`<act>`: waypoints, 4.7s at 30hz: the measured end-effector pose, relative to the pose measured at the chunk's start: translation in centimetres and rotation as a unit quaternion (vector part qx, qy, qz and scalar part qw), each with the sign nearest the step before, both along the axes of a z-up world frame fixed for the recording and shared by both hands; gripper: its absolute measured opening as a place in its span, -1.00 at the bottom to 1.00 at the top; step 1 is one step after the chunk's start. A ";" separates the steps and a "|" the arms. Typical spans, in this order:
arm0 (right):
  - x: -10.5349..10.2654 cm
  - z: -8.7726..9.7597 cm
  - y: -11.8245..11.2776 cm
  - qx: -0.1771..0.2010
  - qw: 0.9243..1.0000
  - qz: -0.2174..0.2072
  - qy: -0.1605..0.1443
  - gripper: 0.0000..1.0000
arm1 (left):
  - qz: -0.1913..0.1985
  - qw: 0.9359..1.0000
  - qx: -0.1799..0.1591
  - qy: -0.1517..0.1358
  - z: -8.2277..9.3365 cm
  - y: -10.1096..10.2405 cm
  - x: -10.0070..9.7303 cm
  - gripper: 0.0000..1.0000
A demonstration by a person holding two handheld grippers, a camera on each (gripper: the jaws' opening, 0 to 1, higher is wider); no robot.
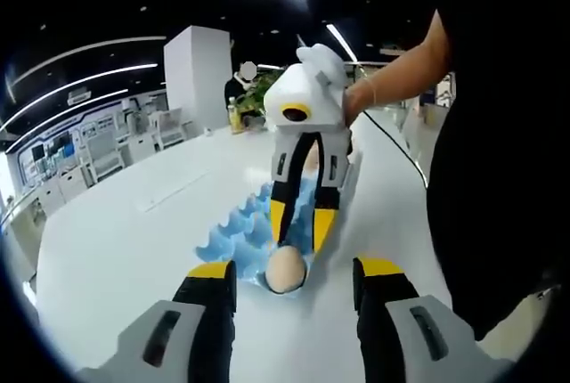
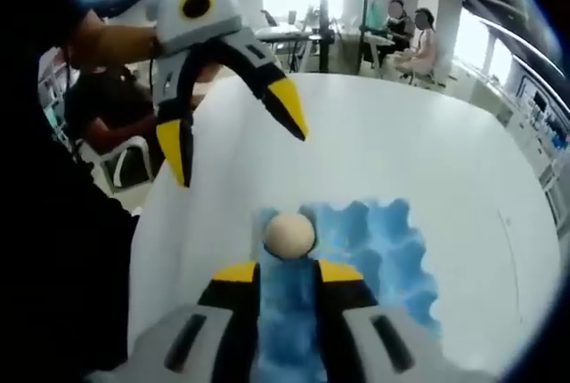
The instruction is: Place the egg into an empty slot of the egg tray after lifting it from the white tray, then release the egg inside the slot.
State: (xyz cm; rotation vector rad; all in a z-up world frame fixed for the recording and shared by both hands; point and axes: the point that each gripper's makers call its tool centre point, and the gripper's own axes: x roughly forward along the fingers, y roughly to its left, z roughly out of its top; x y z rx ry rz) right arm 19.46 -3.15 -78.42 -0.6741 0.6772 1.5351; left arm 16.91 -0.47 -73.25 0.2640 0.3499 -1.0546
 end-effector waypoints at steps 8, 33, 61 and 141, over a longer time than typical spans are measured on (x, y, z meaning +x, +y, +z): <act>0.4 0.2 -4.6 -0.006 0.999 -0.039 0.005 -0.58 | -0.011 1.000 0.005 -0.002 0.3 -0.8 0.3 0.05; 0.7 -0.1 -15.1 -0.050 0.993 -0.111 -0.008 -0.56 | -0.019 1.000 0.009 0.000 0.5 -1.3 0.3 0.03; 3.1 0.3 -28.9 -0.195 0.966 -0.154 -0.077 -0.55 | -0.028 0.999 0.016 -0.001 0.4 -1.4 0.3 0.00; 2.7 3.2 -25.7 -0.227 0.970 -0.077 -0.034 -0.52 | -0.009 0.999 0.029 0.007 -0.4 0.0 0.5 0.02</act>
